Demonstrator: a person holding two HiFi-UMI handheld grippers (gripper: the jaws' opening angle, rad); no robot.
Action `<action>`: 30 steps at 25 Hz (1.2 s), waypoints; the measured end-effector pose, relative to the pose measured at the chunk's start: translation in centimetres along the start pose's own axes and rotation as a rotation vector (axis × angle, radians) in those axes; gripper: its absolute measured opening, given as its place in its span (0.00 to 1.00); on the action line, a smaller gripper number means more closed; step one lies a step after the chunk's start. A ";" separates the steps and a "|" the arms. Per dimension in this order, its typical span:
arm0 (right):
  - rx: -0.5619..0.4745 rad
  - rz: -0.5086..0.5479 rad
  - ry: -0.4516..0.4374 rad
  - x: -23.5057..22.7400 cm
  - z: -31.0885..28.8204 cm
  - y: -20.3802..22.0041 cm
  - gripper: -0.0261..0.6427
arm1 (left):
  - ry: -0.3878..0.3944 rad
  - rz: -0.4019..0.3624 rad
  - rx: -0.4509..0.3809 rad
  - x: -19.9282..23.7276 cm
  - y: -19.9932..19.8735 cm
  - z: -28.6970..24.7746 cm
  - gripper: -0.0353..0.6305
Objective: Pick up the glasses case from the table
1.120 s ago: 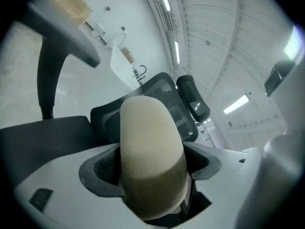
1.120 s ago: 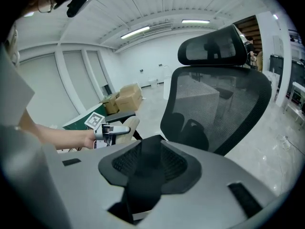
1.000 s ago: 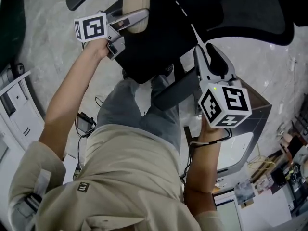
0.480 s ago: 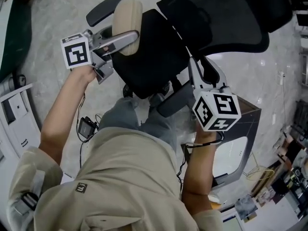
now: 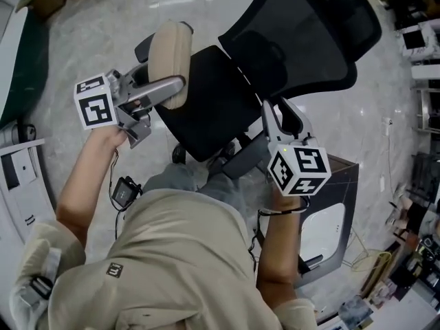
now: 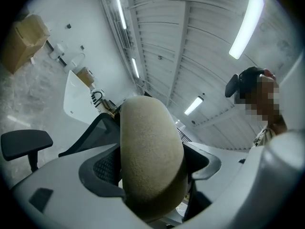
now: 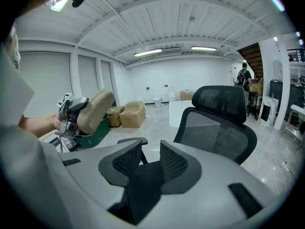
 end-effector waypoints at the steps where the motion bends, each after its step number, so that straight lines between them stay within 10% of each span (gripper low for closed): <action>1: -0.006 0.001 -0.001 0.0 0.4 -0.3 0.23 | 0.006 -0.009 -0.004 -0.8 -0.3 0.1 0.66; 30: -0.228 0.065 -0.058 3.7 8.6 -8.2 0.07 | 0.023 -0.266 -0.038 -13.4 -5.3 4.8 0.66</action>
Point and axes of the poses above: the fingertips, and each gripper's own axes: z backward along the fingers, x to its left, y out of its underside, the point moved 4 cm from there along z, backward along the fingers, and after that the axes turned 14 degrees about y, right-handed, at the moved point
